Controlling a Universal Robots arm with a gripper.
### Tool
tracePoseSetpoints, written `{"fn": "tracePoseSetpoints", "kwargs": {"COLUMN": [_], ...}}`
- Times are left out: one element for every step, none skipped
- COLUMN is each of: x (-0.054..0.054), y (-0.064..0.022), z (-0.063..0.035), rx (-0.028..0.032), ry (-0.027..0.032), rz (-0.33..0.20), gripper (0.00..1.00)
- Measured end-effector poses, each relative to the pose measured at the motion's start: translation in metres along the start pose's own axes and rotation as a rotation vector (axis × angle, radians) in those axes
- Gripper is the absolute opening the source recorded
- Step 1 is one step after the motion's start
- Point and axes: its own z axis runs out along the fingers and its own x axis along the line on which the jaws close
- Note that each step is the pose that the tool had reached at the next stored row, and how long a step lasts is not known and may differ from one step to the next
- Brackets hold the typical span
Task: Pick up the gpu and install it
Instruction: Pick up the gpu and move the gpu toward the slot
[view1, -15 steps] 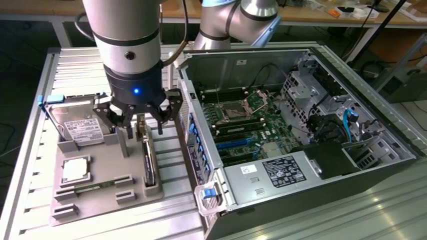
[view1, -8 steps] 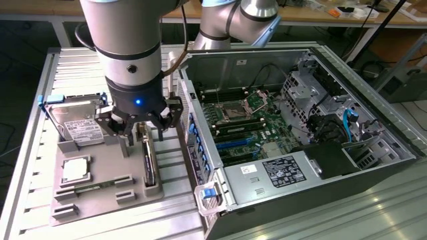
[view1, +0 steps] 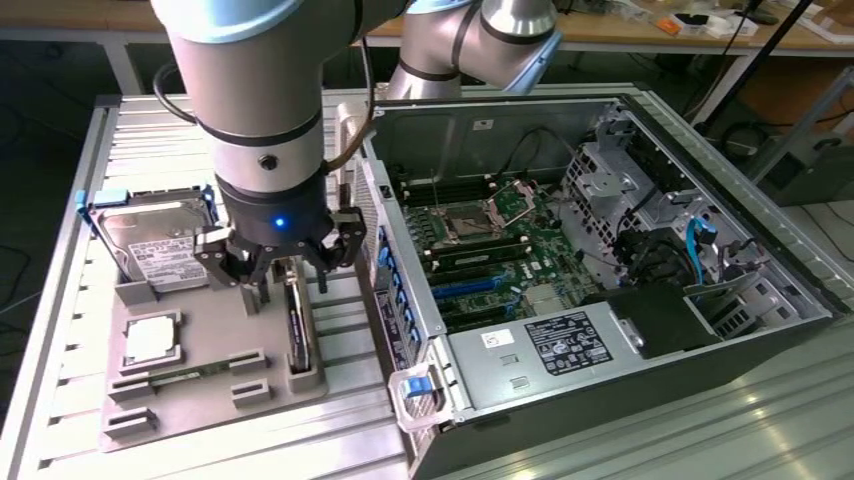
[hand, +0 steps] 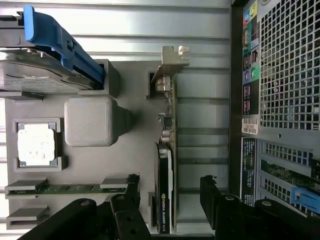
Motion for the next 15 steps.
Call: {"fn": "tracePoseSetpoints", "kwargs": {"x": [0.0, 0.0, 0.0, 0.0, 0.0, 0.0, 0.0, 0.001, 0.001, 0.001, 0.001, 0.001, 0.001, 0.001, 0.001], "y": [-0.0004, -0.0009, -0.0015, -0.002, -0.0028, -0.0034, -0.0041, -0.0052, -0.006, -0.0065, -0.007, -0.0074, -0.0079, -0.0084, -0.0093], "z": [0.0015, 0.0033, 0.0056, 0.0068, 0.0089, 0.0105, 0.0121, 0.0151, 0.0173, 0.0187, 0.0202, 0.0215, 0.0227, 0.0243, 0.0265], "rx": [0.0, -0.0001, -0.0002, -0.0003, -0.0003, -0.0003, -0.0004, -0.0005, -0.0006, -0.0006, -0.0007, -0.0007, -0.0007, -0.0008, -0.0009], "ry": [0.0, 0.0001, 0.0002, 0.0002, 0.0004, 0.0005, 0.0006, 0.0007, 0.0009, 0.0009, 0.0009, 0.0011, 0.0012, 0.0013, 0.0014], "rz": [-0.001, -0.003, -0.006, -0.007, -0.01, -0.012, -0.014, -0.018, -0.02, -0.022, -0.024, -0.025, -0.027, -0.029, -0.032], "gripper": [0.6, 0.6, 0.6, 0.6, 0.6, 0.6, 0.6, 0.6, 0.6, 0.6, 0.6, 0.6, 0.6, 0.6, 0.6]}}
